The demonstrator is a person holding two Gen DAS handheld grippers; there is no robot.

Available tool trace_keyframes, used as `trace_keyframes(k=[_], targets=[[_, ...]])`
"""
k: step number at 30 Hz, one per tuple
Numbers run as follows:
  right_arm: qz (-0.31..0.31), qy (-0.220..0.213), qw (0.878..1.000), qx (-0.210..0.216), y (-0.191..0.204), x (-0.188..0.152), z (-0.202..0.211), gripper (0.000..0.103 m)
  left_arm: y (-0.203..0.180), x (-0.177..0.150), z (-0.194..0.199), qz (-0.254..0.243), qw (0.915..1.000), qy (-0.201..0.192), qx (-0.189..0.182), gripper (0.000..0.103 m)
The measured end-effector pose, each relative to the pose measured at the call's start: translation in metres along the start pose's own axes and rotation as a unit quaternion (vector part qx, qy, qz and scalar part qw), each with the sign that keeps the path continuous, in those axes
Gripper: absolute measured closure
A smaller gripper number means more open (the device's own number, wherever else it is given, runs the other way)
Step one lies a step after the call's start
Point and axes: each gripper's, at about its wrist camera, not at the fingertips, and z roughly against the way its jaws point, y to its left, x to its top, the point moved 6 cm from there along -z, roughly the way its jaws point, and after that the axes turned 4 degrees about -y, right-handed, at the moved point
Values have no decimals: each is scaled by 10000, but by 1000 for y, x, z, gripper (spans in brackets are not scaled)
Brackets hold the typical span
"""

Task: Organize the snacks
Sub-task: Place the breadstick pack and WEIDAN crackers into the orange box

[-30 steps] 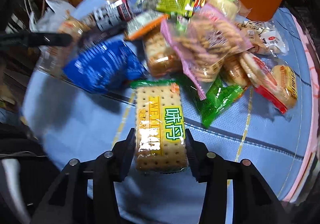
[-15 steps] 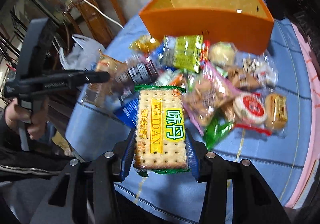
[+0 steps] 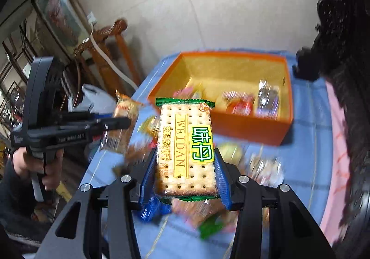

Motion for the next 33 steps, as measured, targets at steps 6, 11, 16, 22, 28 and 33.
trace_keyframes(k=[6,11,16,22,28,33], targets=[[-82,-82,9998,-159,-36,52,-41,56,6,63,-44,203,9998,-43,20,81],[-111,25,9996,-257,-61,75,-83,56,21,93,-91,451,9989,141,60,81],[-267,347,9985,-329,-88,71,-128,56,36,100,-137,574,9972,453,154,81],[-423,815,9948,-451,-107,50,-170,56,43,95,-177,573,9949,784,287,80],[-497,950,9927,-553,-109,41,-182,50,51,93,-185,610,9929,712,728,19],[-571,775,9931,-671,-108,38,-171,36,54,86,-182,586,9911,798,886,16]])
